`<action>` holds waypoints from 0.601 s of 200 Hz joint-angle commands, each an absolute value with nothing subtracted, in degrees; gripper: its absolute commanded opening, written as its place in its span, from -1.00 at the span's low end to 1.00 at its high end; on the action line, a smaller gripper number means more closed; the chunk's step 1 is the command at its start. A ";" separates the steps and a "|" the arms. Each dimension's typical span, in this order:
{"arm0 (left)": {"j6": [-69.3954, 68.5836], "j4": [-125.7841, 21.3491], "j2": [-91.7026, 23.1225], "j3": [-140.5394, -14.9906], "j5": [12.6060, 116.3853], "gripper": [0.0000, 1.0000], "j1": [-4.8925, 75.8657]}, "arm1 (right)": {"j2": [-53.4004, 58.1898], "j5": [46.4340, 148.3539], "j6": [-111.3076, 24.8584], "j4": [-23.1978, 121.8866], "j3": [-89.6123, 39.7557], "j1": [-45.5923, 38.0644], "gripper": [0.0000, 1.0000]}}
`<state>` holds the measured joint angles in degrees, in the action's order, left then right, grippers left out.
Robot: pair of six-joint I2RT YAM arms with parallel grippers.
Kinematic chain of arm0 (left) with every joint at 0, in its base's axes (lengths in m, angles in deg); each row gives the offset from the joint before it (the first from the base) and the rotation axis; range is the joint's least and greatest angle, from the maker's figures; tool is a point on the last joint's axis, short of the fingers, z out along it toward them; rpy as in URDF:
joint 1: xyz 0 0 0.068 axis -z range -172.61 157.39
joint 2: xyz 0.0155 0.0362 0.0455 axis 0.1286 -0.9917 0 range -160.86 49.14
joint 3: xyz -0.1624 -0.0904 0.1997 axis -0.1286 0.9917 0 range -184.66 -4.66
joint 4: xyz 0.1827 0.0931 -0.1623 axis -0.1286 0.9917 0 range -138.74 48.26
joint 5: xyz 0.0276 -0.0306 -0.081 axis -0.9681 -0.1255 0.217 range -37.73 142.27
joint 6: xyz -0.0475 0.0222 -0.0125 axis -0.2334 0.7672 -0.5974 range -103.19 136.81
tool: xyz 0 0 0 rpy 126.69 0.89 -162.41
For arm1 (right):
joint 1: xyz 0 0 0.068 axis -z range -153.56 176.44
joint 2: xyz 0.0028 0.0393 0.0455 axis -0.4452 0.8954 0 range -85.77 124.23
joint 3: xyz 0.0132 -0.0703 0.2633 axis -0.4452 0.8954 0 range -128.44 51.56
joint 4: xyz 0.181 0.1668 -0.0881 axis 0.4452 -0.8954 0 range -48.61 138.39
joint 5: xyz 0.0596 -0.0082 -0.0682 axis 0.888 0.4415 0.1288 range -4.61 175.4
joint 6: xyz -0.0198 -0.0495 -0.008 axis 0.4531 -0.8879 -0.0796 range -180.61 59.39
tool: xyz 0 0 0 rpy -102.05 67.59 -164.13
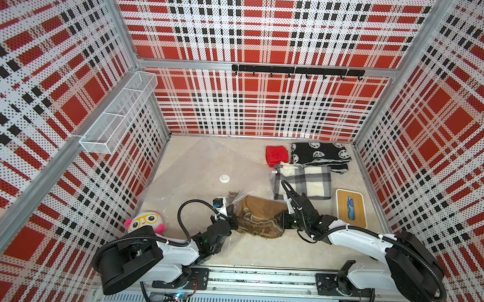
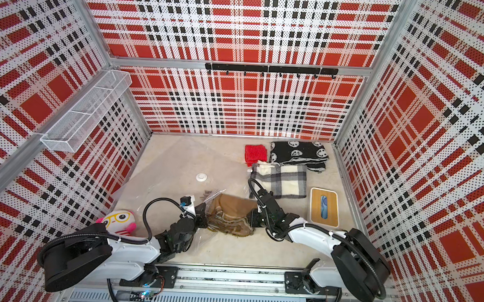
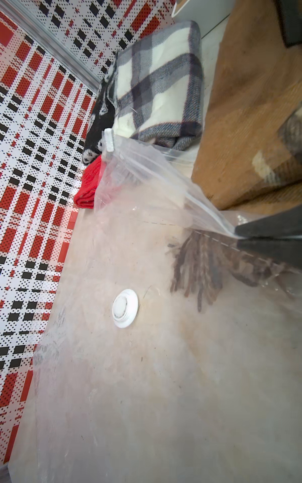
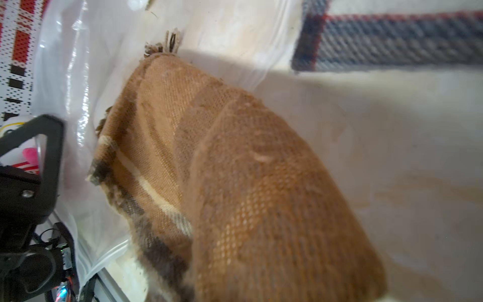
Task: Take the scarf out of the vacuum bag
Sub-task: Take out the scarf from the vacuum bag.
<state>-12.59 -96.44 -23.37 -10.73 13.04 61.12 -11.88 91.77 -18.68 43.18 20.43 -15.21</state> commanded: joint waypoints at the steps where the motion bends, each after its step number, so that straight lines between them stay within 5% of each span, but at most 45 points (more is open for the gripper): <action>1: -10.95 -99.62 -23.90 -10.82 12.42 -1.00 61.40 | -14.69 88.44 -20.88 29.57 18.70 -12.42 -0.50; 68: -10.23 -99.69 -26.33 -12.13 14.95 -1.00 61.35 | -19.66 80.43 -23.21 13.96 15.53 -6.96 -0.49; 120: -9.93 -99.69 -25.48 -11.79 15.04 -1.00 61.79 | -13.39 75.87 -22.84 8.34 11.93 -6.01 -0.52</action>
<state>-11.00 -98.47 -26.30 -11.29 14.99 61.49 -15.79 81.08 -22.68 14.39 14.39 -6.75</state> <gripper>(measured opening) 0.051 0.246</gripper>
